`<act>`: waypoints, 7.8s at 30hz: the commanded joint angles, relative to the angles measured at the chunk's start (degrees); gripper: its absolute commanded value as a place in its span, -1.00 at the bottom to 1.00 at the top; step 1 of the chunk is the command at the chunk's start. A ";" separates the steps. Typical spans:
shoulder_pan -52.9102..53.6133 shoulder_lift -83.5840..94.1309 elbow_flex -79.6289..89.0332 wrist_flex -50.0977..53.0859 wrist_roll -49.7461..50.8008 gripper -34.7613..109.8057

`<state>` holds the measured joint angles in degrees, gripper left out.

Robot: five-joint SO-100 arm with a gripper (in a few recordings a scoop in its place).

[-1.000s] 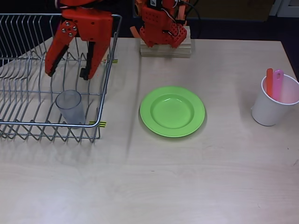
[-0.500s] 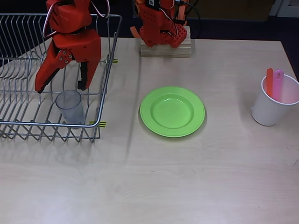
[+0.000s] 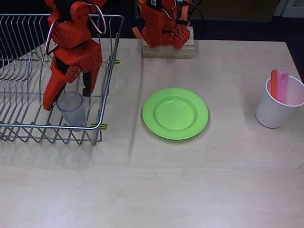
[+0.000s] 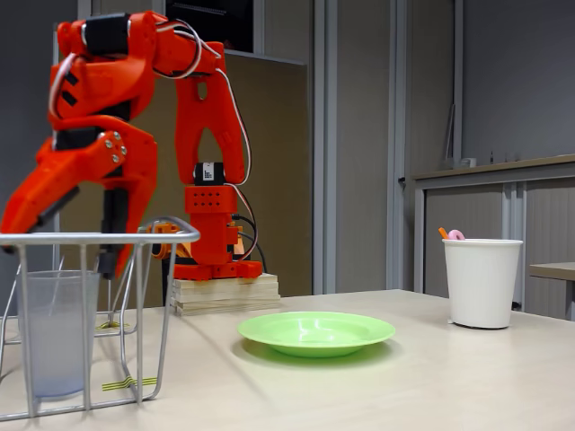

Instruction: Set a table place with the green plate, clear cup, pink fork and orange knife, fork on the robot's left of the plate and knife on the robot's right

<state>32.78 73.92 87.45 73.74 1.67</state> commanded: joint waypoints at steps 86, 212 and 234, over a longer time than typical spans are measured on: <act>-40.69 -11.43 -18.19 -5.71 28.48 -0.15; -85.69 29.36 11.87 7.47 19.42 -0.31; -91.32 16.44 9.05 -4.75 33.66 -0.29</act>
<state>-57.66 89.82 97.91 69.79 35.77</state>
